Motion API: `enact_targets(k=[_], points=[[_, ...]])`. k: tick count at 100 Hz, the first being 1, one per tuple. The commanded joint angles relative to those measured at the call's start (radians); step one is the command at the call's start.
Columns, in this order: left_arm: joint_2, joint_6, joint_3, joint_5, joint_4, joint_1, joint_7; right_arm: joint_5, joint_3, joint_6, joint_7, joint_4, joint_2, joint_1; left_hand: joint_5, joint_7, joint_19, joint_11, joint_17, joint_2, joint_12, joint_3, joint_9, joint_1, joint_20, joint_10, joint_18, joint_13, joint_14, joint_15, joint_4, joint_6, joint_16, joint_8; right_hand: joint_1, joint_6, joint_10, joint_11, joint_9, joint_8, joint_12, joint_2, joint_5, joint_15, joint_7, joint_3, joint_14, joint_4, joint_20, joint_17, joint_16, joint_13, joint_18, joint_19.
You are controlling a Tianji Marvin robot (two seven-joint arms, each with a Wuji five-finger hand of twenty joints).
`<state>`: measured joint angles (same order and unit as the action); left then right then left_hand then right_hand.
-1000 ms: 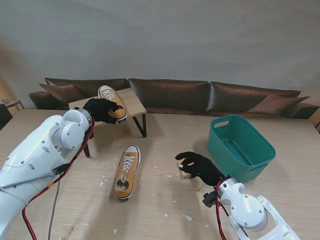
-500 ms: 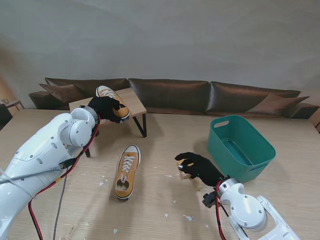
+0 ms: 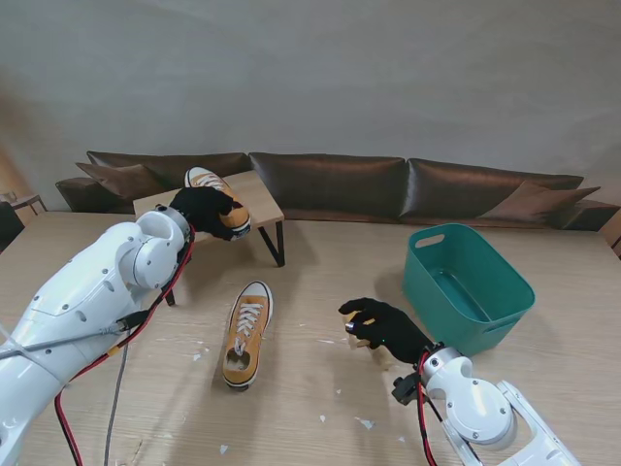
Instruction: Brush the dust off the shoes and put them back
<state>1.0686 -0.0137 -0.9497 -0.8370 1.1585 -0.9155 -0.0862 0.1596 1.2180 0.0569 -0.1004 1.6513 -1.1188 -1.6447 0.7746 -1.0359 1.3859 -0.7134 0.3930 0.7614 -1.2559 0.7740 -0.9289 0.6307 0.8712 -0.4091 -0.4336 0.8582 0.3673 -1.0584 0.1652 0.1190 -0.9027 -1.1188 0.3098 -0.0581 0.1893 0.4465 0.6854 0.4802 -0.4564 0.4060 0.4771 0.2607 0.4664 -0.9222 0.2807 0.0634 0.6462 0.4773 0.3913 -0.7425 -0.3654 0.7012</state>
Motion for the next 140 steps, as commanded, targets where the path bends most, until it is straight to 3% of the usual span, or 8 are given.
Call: enact_targets(k=[1,17,32,80,102,140], points=[[0.000,-0.014,0.010,-0.006,-0.017,-0.037,-0.027,0.000,-0.005,0.002,-0.016,-0.001,-0.003,-0.003,0.254,-0.492,0.042,0.025,0.059,0.017,-0.050,0.091,-0.114,0.163,-0.072,0.214,0.072,0.090,-0.082,-0.021,0.006,0.101,0.027,-0.108,-0.019,0.004,0.018,0.006,0.020,-0.018,0.003,-0.019,0.012,0.003,0.010,0.015,0.006,-0.008,0.002,-0.153,0.011,-0.037,-0.021,-0.005],[-0.002,-0.043,-0.012,-0.016,-0.010,-0.049,-0.009,-0.001,-0.006,0.001,-0.018,-0.002,-0.002,-0.002,0.282,-0.531,0.045,0.118,0.157,0.074,0.018,0.084,-0.287,0.246,-0.129,0.276,0.063,0.205,-0.110,0.016,0.015,0.133,0.061,-0.106,-0.019,0.005,0.019,0.006,0.020,-0.019,0.003,-0.022,0.012,0.003,0.010,0.014,0.006,-0.008,0.002,-0.152,0.011,-0.037,-0.021,-0.005],[-0.003,-0.071,-0.019,-0.021,-0.016,-0.051,0.004,-0.002,-0.008,-0.001,-0.020,-0.003,-0.002,-0.001,0.294,-0.542,0.047,0.153,0.195,0.089,0.057,0.093,-0.353,0.253,-0.151,0.306,0.056,0.251,-0.124,0.033,0.019,0.133,0.069,-0.102,-0.018,-0.001,0.019,0.006,0.020,-0.019,0.002,-0.023,0.017,0.003,0.012,0.015,0.005,-0.008,0.002,-0.152,0.011,-0.037,-0.021,-0.006],[0.012,-0.134,-0.037,-0.007,-0.037,-0.045,0.101,-0.007,-0.011,-0.002,-0.024,-0.008,-0.002,0.001,0.277,-0.557,0.041,0.148,0.262,0.074,0.049,0.130,-0.381,0.272,-0.183,0.296,0.010,0.303,-0.134,0.054,0.019,0.177,0.072,-0.117,-0.017,-0.003,0.021,0.008,0.022,-0.020,0.003,-0.029,0.021,0.004,0.013,0.014,0.007,-0.008,0.002,-0.150,0.011,-0.039,-0.022,-0.006],[0.019,-0.166,-0.057,0.005,-0.026,-0.053,0.138,-0.008,-0.014,-0.001,-0.023,-0.013,-0.002,0.003,0.275,-0.567,0.033,0.125,0.266,0.075,0.014,0.161,-0.377,0.288,-0.193,0.281,-0.013,0.306,-0.128,0.044,-0.005,0.202,0.056,-0.137,-0.017,-0.004,0.022,0.008,0.023,-0.020,0.003,-0.033,0.023,0.004,0.013,0.015,0.007,-0.008,0.002,-0.151,0.011,-0.039,-0.023,-0.007],[0.017,-0.235,-0.104,0.000,0.030,-0.071,0.141,-0.010,-0.018,0.001,-0.029,-0.017,-0.001,0.004,0.283,-0.575,0.033,0.103,0.277,0.088,-0.030,0.192,-0.373,0.306,-0.201,0.270,0.003,0.306,-0.124,0.036,-0.038,0.211,0.034,-0.146,-0.019,-0.005,0.024,0.007,0.023,-0.021,0.004,-0.040,0.022,0.004,0.013,0.018,0.007,-0.007,0.003,-0.149,0.011,-0.040,-0.023,-0.008]])
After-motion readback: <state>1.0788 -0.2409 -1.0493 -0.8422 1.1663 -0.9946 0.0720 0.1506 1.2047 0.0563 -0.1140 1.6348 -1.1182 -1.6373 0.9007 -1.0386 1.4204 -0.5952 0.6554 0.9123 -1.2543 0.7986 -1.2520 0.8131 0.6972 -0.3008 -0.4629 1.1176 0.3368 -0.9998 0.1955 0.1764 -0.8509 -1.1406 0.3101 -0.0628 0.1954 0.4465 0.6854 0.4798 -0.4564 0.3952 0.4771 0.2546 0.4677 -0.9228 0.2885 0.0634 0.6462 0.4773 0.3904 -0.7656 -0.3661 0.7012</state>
